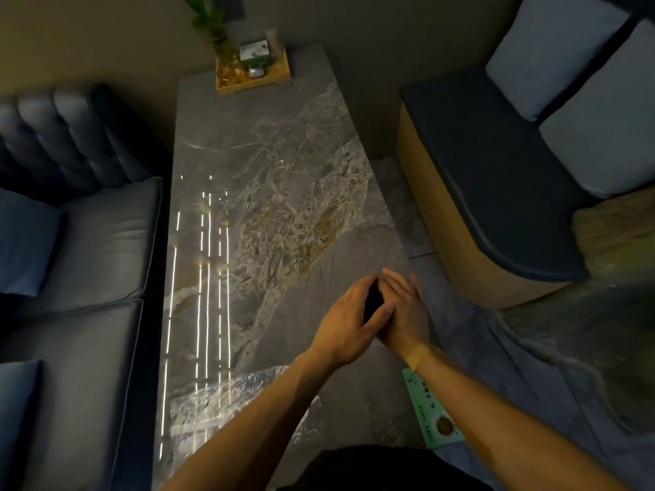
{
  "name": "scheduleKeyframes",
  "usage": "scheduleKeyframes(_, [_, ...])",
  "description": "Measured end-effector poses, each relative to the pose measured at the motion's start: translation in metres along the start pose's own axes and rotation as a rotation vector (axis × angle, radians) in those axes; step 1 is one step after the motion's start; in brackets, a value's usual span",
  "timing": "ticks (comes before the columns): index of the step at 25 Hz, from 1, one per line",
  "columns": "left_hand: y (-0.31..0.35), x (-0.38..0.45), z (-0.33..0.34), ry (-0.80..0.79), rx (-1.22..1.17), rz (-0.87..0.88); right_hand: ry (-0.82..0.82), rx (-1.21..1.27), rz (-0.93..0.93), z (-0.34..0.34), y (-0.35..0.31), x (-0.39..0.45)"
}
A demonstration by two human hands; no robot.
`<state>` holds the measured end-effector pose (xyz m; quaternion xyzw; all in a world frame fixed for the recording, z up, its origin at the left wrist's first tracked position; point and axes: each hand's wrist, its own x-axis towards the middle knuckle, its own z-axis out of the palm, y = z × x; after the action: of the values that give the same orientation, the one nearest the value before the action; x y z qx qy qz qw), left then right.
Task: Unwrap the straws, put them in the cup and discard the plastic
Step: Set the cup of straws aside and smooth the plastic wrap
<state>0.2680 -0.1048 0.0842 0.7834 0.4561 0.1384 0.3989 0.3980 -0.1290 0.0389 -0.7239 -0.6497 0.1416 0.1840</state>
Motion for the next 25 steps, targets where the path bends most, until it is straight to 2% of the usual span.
scheduleKeyframes(8, [-0.021,-0.006,-0.005,0.053,0.298,0.076,-0.039,-0.139,-0.116,-0.009,-0.010,-0.001])
scheduleKeyframes(14, [-0.020,-0.004,0.003,0.072,0.349,0.170,-0.091,-0.149,-0.099,-0.008,-0.010,-0.001])
scheduleKeyframes(20, [-0.016,0.002,0.010,0.169,0.347,0.101,-0.068,-0.164,-0.003,-0.005,-0.015,-0.002])
scheduleKeyframes(25, [-0.021,-0.001,0.005,0.114,0.427,0.158,-0.128,-0.171,0.007,-0.007,-0.016,-0.001])
